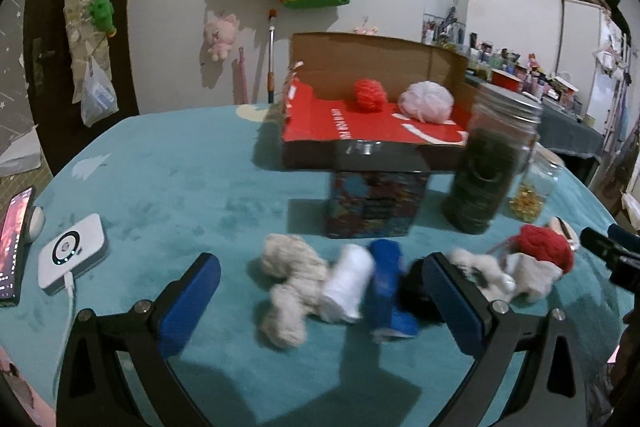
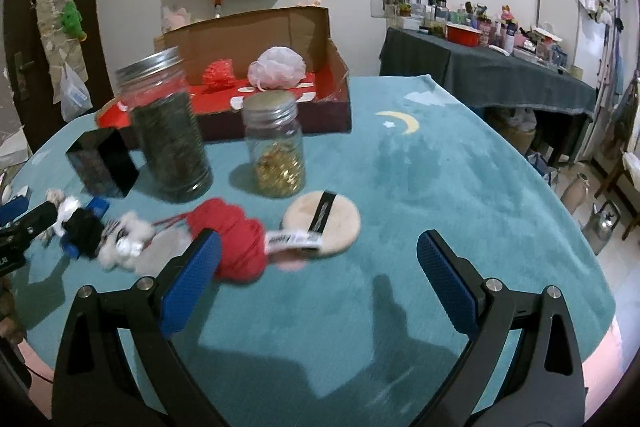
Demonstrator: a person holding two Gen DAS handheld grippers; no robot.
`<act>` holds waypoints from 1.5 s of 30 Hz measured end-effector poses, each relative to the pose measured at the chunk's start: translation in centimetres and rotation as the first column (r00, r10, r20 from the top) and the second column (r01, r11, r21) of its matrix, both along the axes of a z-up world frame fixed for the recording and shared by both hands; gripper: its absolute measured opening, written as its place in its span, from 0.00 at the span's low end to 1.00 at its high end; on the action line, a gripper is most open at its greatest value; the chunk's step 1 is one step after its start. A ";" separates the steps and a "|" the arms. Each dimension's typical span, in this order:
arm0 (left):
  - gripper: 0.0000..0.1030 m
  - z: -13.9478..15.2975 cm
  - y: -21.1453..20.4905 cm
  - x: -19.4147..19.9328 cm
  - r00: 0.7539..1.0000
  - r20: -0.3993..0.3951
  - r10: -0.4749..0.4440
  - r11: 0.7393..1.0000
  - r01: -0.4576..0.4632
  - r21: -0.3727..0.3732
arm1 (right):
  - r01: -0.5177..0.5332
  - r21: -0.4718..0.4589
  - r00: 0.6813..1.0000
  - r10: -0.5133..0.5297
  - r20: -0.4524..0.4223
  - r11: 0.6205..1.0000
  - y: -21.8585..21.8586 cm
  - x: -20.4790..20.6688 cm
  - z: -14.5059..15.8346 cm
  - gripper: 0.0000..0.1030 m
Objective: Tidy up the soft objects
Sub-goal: 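Grasp the cream knitted rope toy with the left tool while the right tool grasps the powder puff, then carry the rope toy and powder puff into the cardboard box with both tools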
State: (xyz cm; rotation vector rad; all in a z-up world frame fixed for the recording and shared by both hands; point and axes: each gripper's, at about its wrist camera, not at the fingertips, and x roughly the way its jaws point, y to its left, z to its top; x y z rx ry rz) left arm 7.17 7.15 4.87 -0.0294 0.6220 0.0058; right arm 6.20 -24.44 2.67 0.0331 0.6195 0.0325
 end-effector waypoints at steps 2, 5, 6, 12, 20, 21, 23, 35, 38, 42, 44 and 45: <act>1.00 -0.1 0.9 0.4 1.000 -0.017 0.012 1.000 -0.012 0.008 | -0.001 0.007 1.000 0.001 -0.019 1.000 -0.3 0.9 0.3 0.97; 1.00 -0.1 2.3 0.8 0.999 -0.041 0.032 0.999 -0.031 0.016 | -0.003 0.011 0.998 0.003 -0.064 1.000 -0.7 2.5 0.4 0.97; 1.00 0.0 2.7 1.0 0.998 -0.044 0.038 0.999 -0.037 0.016 | -0.005 0.010 0.997 0.005 -0.078 1.000 -0.7 2.9 0.3 0.97; 0.95 -0.6 4.3 2.2 0.996 -0.084 0.031 1.000 -0.032 -0.002 | -0.029 0.004 0.990 0.030 -0.135 1.000 -0.6 4.7 -0.2 0.97; 0.35 -1.9 3.6 3.3 0.977 -0.161 -0.136 0.988 0.123 -0.089 | -0.071 0.085 0.966 0.090 -0.244 0.994 -1.0 6.6 -1.9 0.48; 0.33 -1.8 3.4 3.2 0.977 -0.160 -0.140 0.988 0.128 -0.081 | -0.080 0.096 0.967 0.100 -0.236 0.992 -1.1 6.5 -1.8 0.40; 0.25 -1.5 3.1 2.9 0.980 -0.147 -0.137 0.989 0.128 -0.068 | -0.091 0.108 0.967 0.114 -0.229 0.990 -1.4 6.3 -1.8 0.34; 0.24 2.4 0.9 2.0 0.982 -0.050 -0.181 0.983 0.180 -0.034 | -0.126 0.128 0.977 0.145 -0.154 0.984 -2.2 5.2 -0.1 0.11; 0.24 2.9 -0.5 1.8 0.972 -0.040 -0.231 0.973 0.230 -0.031 | -0.149 0.156 0.977 0.169 -0.128 0.977 -2.3 4.7 1.1 0.11; 0.24 2.7 -2.4 1.9 0.955 -0.050 -0.291 0.956 0.288 -0.051 | -0.212 0.174 0.969 0.230 -0.087 0.962 -1.1 3.7 2.7 0.11; 0.23 2.5 -3.1 2.0 0.948 -0.055 -0.314 0.948 0.310 -0.068 | -0.242 0.176 0.963 0.258 -0.075 0.954 -0.3 3.3 3.2 0.11; 0.23 2.5 -3.5 2.0 0.944 -0.058 -0.326 0.944 0.322 -0.076 | -0.255 0.174 0.960 0.270 -0.070 0.951 0.1 3.1 3.4 0.11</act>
